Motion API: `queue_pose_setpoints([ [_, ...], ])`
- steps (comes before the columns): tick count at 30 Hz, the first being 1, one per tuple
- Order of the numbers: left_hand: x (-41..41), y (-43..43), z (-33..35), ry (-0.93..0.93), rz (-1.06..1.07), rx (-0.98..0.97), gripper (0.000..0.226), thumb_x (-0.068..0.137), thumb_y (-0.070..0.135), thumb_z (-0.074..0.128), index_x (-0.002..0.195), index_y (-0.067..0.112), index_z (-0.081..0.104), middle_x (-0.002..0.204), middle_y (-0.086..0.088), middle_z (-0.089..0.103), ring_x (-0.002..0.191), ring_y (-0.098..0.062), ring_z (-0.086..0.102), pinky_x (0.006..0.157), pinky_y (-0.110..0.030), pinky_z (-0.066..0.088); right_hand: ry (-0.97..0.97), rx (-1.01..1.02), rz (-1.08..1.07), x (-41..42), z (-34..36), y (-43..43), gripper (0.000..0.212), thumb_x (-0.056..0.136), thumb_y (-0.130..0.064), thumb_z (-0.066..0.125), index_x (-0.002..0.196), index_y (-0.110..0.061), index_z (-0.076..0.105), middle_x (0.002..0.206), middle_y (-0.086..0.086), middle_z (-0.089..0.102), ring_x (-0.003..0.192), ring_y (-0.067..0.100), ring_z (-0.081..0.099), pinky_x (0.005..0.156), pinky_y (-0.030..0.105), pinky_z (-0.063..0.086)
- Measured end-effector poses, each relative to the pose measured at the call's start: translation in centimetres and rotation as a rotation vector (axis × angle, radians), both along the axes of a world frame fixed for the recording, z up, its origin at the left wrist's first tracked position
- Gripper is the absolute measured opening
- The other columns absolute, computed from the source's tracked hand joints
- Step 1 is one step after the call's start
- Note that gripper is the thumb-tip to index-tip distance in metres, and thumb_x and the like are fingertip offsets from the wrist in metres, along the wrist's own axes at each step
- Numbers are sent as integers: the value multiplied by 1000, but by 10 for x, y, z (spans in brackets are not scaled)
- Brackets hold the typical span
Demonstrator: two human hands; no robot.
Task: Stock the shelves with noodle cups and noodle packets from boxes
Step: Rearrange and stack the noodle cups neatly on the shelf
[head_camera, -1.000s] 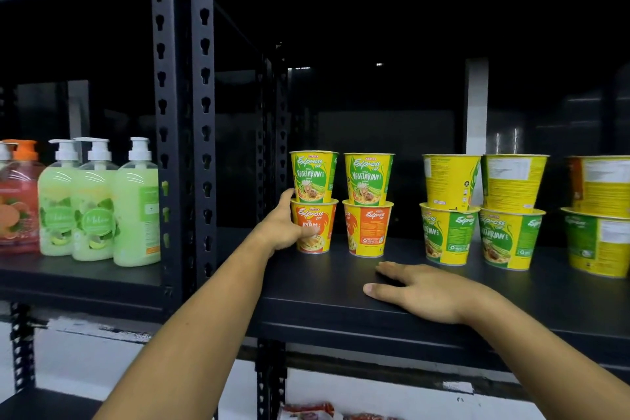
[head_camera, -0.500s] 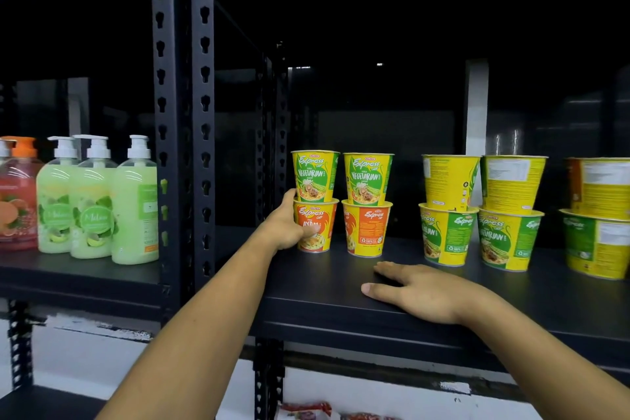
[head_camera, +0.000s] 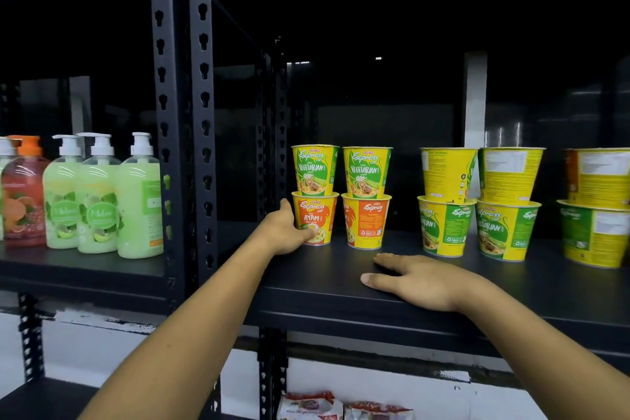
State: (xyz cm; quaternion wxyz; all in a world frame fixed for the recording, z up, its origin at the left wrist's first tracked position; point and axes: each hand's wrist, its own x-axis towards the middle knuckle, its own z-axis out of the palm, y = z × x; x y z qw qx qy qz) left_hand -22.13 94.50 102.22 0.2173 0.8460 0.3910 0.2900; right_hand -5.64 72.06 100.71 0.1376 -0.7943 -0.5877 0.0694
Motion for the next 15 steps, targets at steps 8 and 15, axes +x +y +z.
queue_pose_setpoints([
  [8, -14, -38, -19, 296, -159, 133, 65, 96, 61, 59, 150, 26, 51, 152, 0, 52, 135, -21, 51, 105, -30, 42, 25, 18, -32, 3, 1, 7, 80, 89, -80, 45, 156, -37, 38, 165, -8, 33, 149, 17, 33, 118, 35, 28],
  [15, -15, -47, -16, 366, -203, 121, 57, 101, 60, 50, 147, 27, 56, 154, 0, 50, 139, -22, 46, 105, -32, 38, 236, 108, -136, 7, 17, 40, 64, 96, -65, 53, 152, -35, 44, 156, -5, 46, 143, 22, 43, 115, 37, 31],
])
